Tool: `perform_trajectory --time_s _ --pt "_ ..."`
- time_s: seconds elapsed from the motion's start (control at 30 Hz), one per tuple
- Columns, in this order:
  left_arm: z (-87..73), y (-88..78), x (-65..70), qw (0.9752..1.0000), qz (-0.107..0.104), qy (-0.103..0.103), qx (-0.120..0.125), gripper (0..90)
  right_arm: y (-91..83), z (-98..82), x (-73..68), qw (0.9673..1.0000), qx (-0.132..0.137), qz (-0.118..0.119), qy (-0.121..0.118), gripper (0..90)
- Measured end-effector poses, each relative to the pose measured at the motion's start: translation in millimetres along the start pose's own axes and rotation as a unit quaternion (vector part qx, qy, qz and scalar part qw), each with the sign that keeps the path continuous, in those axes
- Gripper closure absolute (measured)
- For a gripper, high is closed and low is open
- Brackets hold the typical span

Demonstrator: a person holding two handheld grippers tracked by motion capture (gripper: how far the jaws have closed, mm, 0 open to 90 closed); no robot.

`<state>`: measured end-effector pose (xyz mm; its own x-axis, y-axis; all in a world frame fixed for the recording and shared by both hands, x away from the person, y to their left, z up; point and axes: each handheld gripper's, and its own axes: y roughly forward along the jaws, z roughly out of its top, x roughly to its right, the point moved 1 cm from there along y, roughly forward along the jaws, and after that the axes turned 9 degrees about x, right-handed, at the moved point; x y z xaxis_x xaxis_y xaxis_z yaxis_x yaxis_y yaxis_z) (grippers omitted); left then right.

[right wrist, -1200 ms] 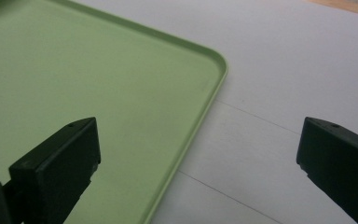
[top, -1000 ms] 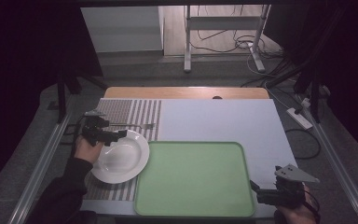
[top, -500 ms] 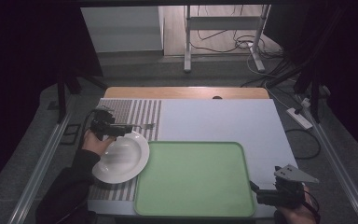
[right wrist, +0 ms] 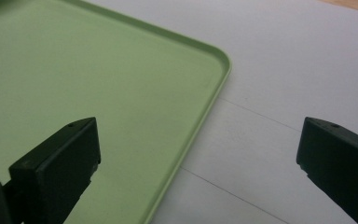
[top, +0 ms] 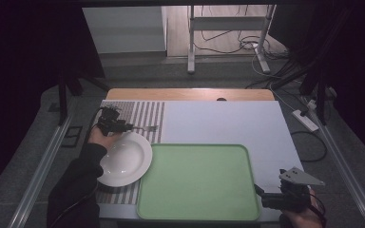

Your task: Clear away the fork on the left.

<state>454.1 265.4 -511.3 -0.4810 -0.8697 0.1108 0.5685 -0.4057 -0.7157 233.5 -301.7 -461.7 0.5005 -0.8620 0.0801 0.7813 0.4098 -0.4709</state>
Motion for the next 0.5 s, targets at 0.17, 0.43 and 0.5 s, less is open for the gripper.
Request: perform_trajectory --time_s 0.17,0.43,0.5 --pt "5.2 10.9 -9.0 0.9997 0.013 0.000 -0.023 89.2 0.5 0.0 -0.3 1.0000 -0.002 -0.001 -0.001 0.0" --pt "11.0 29.2 -23.8 0.9978 0.032 -0.010 -0.057 89.3 0.5 -0.1 0.7 1.0000 -0.002 -0.002 0.002 0.0" --pt "12.5 32.1 -23.8 0.9970 0.041 -0.007 -0.065 89.1 0.5 -0.2 0.7 1.0000 -0.001 -0.003 0.003 0.0"
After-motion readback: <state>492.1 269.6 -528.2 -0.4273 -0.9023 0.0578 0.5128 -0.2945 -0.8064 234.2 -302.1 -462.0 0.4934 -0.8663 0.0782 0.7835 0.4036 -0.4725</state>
